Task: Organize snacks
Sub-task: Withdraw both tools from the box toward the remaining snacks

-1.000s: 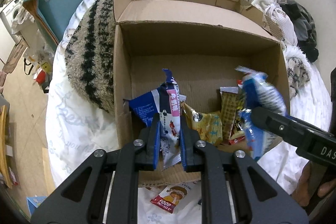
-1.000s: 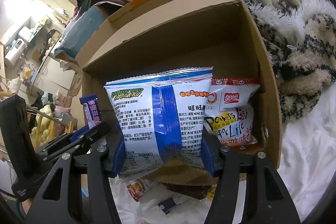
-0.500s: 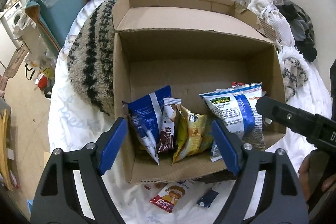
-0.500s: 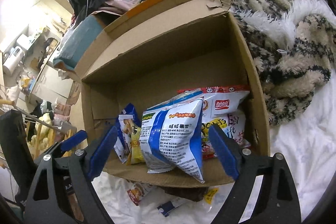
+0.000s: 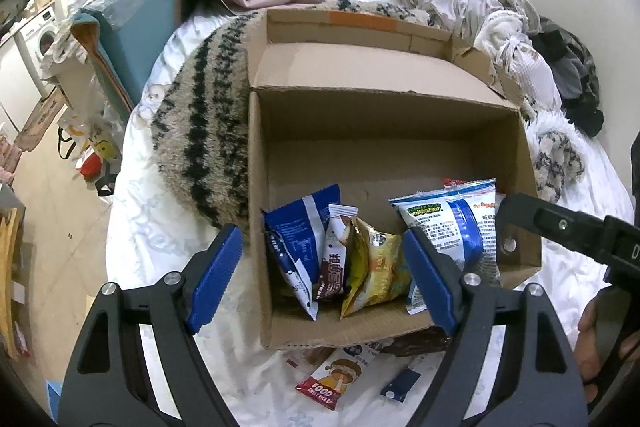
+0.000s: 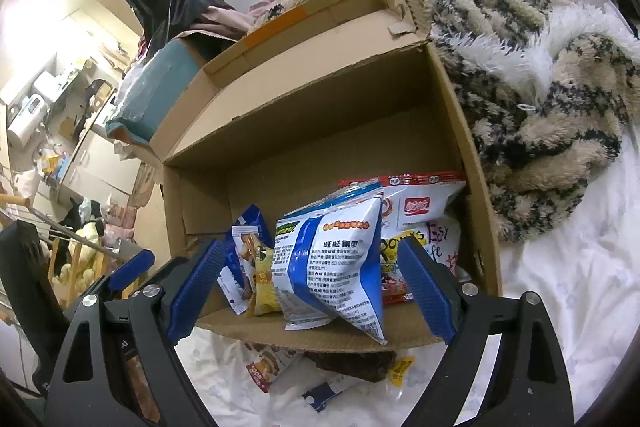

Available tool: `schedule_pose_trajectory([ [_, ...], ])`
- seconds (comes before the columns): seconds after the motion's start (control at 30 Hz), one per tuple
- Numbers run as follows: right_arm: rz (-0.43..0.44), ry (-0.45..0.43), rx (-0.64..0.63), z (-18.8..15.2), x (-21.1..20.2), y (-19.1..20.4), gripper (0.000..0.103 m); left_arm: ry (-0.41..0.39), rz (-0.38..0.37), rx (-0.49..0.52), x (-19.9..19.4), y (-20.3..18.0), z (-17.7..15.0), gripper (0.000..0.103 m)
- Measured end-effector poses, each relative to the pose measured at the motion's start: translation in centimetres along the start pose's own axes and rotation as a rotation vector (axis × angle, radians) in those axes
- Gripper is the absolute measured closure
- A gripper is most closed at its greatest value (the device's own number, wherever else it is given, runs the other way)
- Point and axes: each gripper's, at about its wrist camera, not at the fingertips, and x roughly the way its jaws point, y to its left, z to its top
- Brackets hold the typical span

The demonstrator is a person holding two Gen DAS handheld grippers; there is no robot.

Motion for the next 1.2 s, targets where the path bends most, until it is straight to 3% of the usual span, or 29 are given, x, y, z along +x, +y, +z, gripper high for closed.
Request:
schedule_pose_trajectory([
  [0.3, -0.003, 0.005, 0.009, -1.8, -2.1, -0.1, 0.012, -0.022, 0.001, -0.023, -2.1, 1.3, -0.7, 0.022],
  [0.43, -0.007, 0.003, -0.01, -2.5, -3.0, 0.2, 0.012, -0.031, -0.007, -0.015, -3.5, 1.3, -1.7, 0.01],
  [0.57, -0.019, 0.009, -0.016, -3.6, -3.8, 0.1, 0.012, -0.034, -0.009, -0.007, -4.5, 1.1, -2.7, 0.009],
  [1.2, -0.042, 0.072, 0.043, -8.8, -6.2, -1.2, 0.012, 0.085, -0.009, -0.035, -5.5, 1.6, -7.7, 0.009],
])
